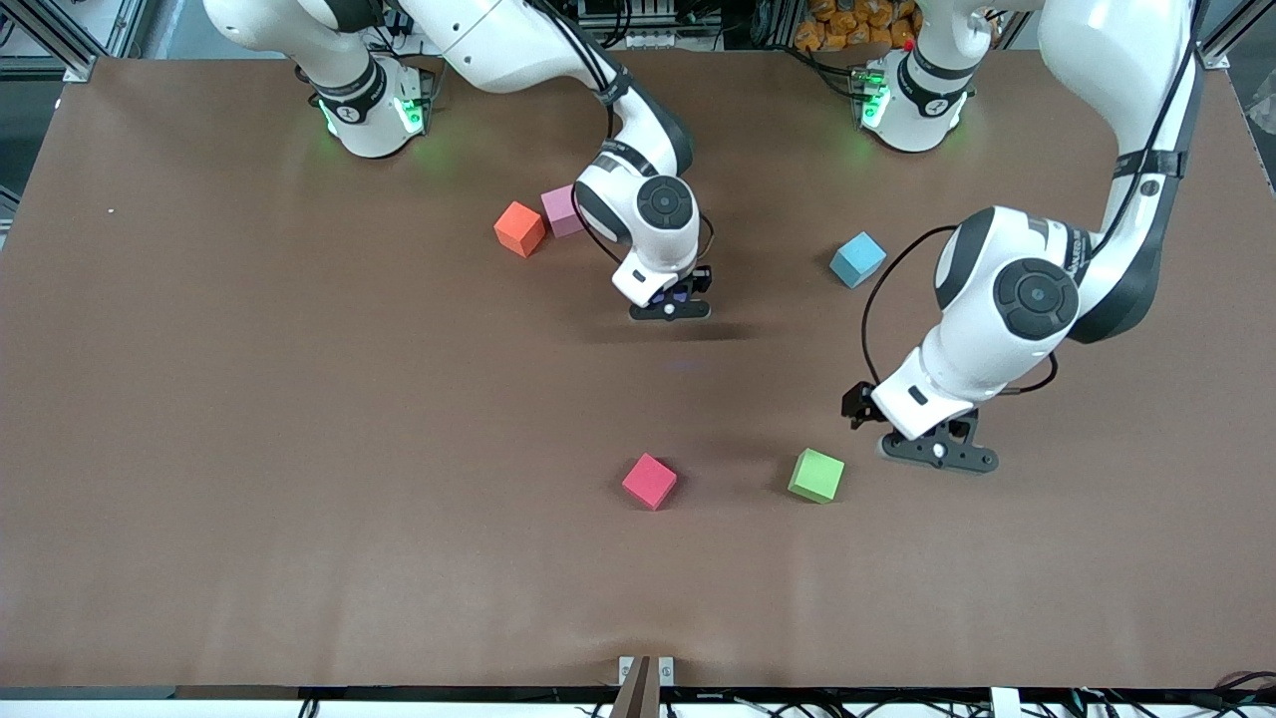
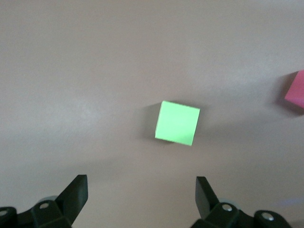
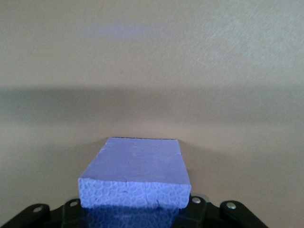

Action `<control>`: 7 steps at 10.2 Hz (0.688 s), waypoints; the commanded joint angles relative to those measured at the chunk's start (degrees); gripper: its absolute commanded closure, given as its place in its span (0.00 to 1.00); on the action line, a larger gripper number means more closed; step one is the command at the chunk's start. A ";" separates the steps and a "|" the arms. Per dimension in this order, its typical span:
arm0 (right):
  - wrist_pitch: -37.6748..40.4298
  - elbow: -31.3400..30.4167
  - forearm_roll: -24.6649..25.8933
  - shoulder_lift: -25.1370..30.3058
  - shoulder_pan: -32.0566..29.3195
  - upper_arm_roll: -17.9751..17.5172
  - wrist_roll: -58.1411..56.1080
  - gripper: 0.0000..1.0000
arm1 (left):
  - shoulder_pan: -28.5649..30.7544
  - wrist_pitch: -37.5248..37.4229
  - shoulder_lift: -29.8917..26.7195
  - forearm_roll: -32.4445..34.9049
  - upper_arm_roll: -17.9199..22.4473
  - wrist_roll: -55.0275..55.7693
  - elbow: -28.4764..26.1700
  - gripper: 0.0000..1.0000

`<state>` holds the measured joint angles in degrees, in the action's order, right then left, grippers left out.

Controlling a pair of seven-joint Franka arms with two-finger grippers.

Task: Arrange blocks into number 1
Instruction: 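Place the purple block below the pink block while the left gripper reaches green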

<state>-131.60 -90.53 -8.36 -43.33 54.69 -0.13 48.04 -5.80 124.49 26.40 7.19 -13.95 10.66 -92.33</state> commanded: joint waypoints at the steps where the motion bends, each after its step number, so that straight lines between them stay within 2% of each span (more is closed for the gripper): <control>1: 1.16 0.80 -0.69 -0.88 0.86 0.31 0.92 1.00 | -2.36 -1.01 5.49 -1.38 1.03 -2.31 7.76 0.00; 3: 3.35 0.80 -0.60 -0.53 0.68 0.31 0.22 1.00 | -3.33 -0.05 9.53 -1.47 0.94 -2.40 10.58 0.00; 6: 3.80 0.80 -0.51 -0.53 0.68 0.40 0.65 1.00 | -4.83 3.56 13.58 -1.39 1.03 -2.40 10.42 0.00; 7: 3.80 0.80 -0.60 -0.44 0.77 0.40 1.17 0.60 | -4.92 3.56 14.37 -0.95 1.03 -2.66 10.33 0.00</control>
<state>-128.84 -90.13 -8.40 -43.33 54.97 -0.09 48.17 -9.82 128.04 38.98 7.18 -13.84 10.09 -83.85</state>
